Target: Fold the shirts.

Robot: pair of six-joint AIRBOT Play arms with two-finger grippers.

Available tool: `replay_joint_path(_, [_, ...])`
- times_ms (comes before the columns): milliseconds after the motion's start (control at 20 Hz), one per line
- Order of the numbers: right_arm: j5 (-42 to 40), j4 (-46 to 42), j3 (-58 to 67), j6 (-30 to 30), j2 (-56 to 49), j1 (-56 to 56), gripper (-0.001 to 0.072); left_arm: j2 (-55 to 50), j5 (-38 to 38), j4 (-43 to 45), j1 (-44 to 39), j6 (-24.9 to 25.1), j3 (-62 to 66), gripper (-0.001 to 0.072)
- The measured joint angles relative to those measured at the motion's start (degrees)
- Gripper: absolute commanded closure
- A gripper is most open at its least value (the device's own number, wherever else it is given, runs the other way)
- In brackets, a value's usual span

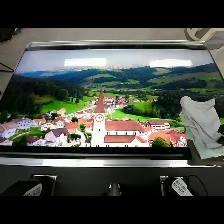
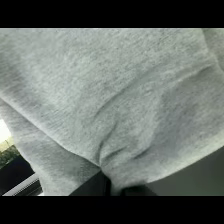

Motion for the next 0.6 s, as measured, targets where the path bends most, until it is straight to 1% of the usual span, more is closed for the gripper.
replay_joint_path(250, [-0.4, -4.3, -3.3, 2.9, 2.2, 0.2, 0.0681, 0.0, -0.1, 0.0, 0.0, 0.0, 0.0, 0.0679])
replay_joint_path(300, [-0.2, -4.7, -3.5, 3.3, 2.4, 0.2, 0.0592, 0.0, -0.1, 0.0, 0.0, 0.0, 0.0, 0.0679])
replay_joint_path(350, [0.0, -5.4, -3.7, 3.4, 2.5, 0.2, 0.0310, 0.0, -0.2, 0.0, 0.0, 0.0, 0.0, 0.0679])
replay_joint_path(400, [0.4, -6.3, -3.8, 3.7, 2.6, 0.2, -0.0004, 0.0, -0.2, 0.0, 0.0, 0.0, 0.0, 0.0679])
replay_joint_path(450, [0.5, -6.8, -3.8, 3.7, 2.7, 0.1, 0.0024, 0.0, -0.2, 0.0, 0.0, 0.0, 0.0, 0.0679])
replay_joint_path(500, [-0.1, -7.4, -3.8, 3.6, 2.7, 0.2, 0.0024, 0.0, -0.2, 0.0, 0.0, 0.0, 0.0, 0.0679])
replay_joint_path(600, [-1.3, -9.7, -2.1, 1.4, 2.8, 0.2, 0.0026, 0.0, -0.2, 0.0, -0.1, -0.1, 0.0, 0.0680])
